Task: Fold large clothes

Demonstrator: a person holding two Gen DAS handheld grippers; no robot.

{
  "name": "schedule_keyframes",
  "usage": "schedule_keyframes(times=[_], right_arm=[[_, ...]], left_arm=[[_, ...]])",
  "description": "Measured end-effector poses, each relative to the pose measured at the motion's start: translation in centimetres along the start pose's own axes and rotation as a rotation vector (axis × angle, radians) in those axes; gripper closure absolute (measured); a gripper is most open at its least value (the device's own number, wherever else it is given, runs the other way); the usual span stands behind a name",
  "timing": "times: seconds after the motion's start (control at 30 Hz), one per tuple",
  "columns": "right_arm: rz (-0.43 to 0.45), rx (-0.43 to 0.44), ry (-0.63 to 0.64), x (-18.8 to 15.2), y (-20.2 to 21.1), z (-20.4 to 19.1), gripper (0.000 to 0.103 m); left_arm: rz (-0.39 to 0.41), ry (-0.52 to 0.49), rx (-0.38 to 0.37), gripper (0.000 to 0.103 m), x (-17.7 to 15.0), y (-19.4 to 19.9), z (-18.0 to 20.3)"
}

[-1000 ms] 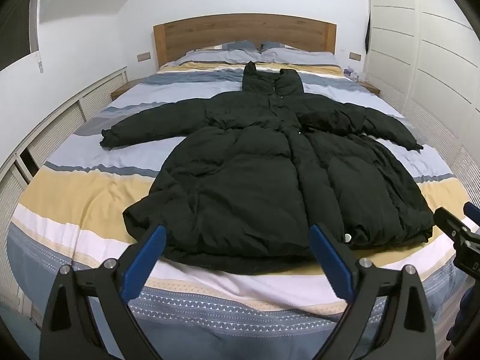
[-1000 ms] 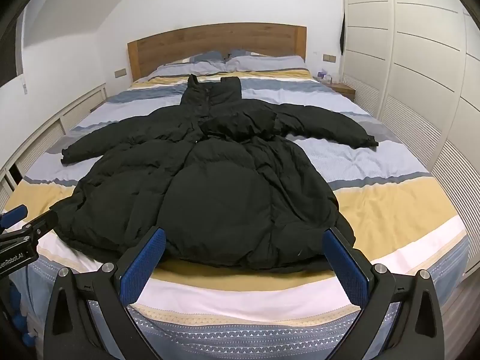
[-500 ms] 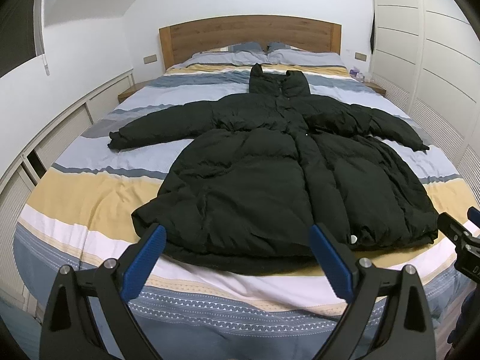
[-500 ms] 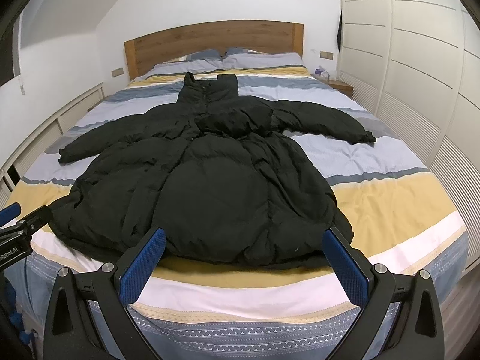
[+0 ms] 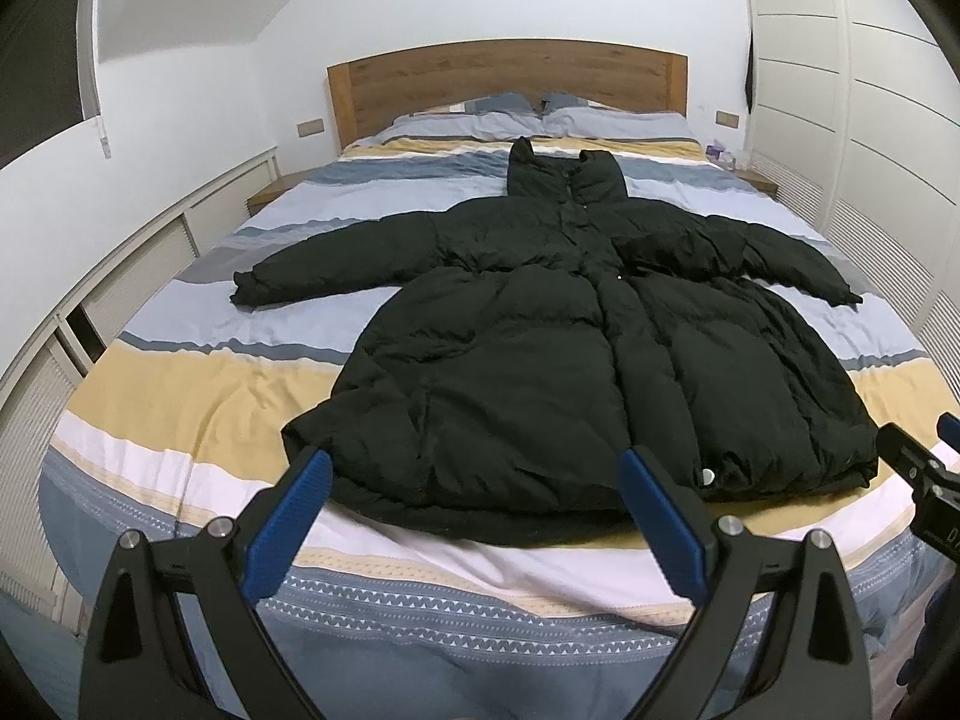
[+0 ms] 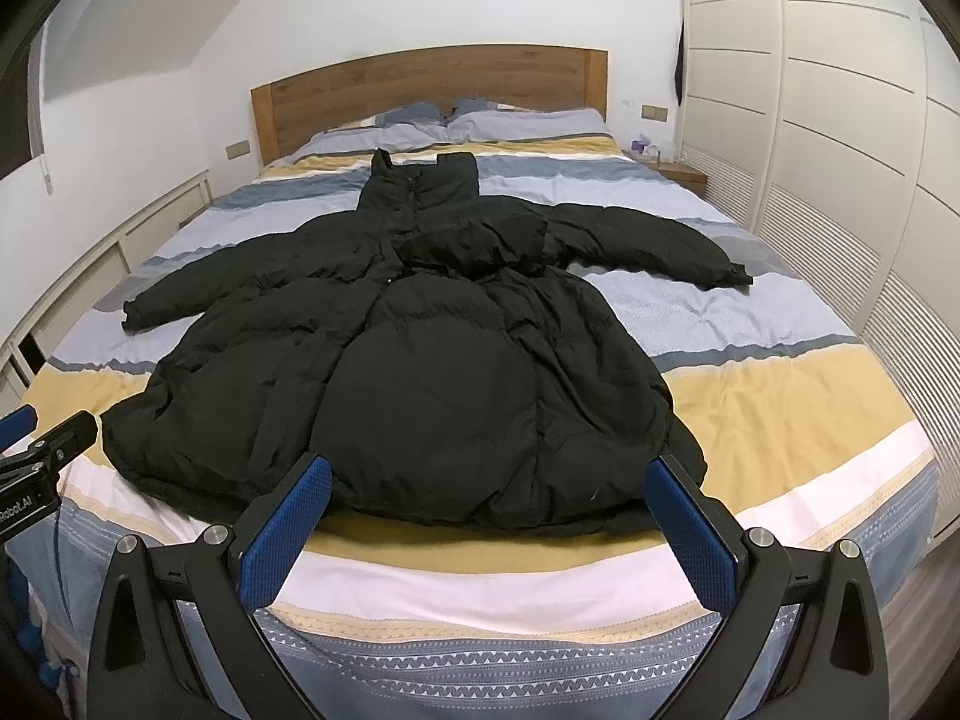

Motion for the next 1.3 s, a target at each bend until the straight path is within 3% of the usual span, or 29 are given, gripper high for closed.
schedule_keyframes(times=[0.5,0.73,1.0,1.3], right_arm=[[0.067,0.052,-0.050,0.4,2.4,1.6,0.001],[0.082,0.019,-0.054,0.6,1.2,2.2,0.001],[0.038,0.004,-0.022,1.5,-2.4,0.9,0.001],[0.058,-0.049,-0.055,4.7,-4.8,2.7,0.001]], left_arm=[[0.042,-0.022,0.056,0.006,-0.8,3.5,0.6],[0.021,-0.005,0.061,0.006,-0.8,2.0,-0.3],[0.028,-0.007,0.059,0.006,1.3,-1.3,-1.1],[0.033,-0.052,0.034,0.006,3.5,-4.5,0.3]])
Point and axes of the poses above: each gripper's, at about its wrist camera, not at the fingertips, and y roughly against the way its jaws point, z to its right, x to its top, the point moved 6 cm from there along -y, roughly the way its jaws point, and after that the axes turned 9 degrees about -z, right-handed, at the moved point
